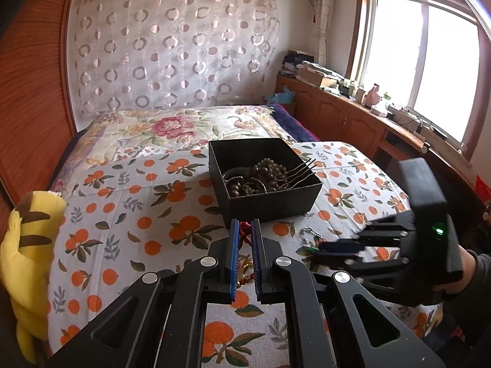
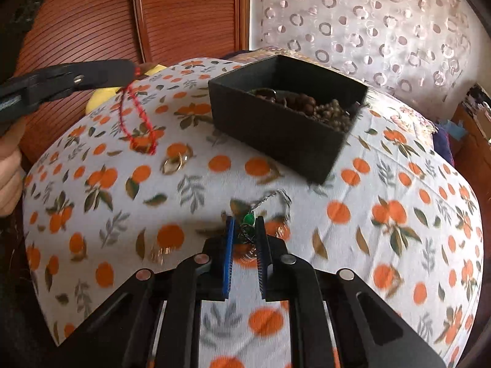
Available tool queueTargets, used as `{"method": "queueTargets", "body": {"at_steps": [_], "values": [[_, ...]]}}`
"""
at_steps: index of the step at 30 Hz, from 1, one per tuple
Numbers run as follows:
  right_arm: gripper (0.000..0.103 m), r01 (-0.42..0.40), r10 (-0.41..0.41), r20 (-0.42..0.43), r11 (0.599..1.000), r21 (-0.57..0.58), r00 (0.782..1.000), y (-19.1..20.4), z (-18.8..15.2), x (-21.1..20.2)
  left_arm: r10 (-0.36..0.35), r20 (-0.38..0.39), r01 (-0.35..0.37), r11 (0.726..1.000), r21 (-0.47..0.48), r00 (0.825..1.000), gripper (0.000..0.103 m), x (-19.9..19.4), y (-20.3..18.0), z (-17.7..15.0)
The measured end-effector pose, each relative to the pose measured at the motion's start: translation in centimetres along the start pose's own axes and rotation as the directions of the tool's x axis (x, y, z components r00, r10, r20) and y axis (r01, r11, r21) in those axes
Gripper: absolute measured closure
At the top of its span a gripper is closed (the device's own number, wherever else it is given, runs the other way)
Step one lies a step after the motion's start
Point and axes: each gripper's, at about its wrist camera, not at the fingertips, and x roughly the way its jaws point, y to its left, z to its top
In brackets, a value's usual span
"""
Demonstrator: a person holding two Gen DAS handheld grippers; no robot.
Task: Organize jewelry
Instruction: 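Grasp the silver chain with green pendant with the right tool while the left tool holds the red bracelet, then lower red bracelet and green pendant chain into the box and open both tools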
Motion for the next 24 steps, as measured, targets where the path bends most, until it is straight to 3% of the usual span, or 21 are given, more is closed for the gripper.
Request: {"method": "queueTargets", "body": {"at_steps": [6,14,24], "values": [[0.088,-0.009,0.005,0.076,0.999,0.049,0.997,-1.5,-0.1,-2.6,-0.001,0.004,0.001,1.0,0.009,1.0,0.096,0.2,-0.3,0.2],[0.088,-0.006,-0.004,0.196,0.999,0.048,0.98,-2.8,3.6,-6.7,0.005,0.033,-0.005,1.0,0.019,0.999,0.096,0.3,-0.7,2.4],[0.088,0.037,-0.04,0.274,0.999,0.016,0.961,-4.2,8.7,-9.0,0.045,0.063,-0.047,0.999,0.023,0.997,0.096,1.4,-0.3,4.9]]}}
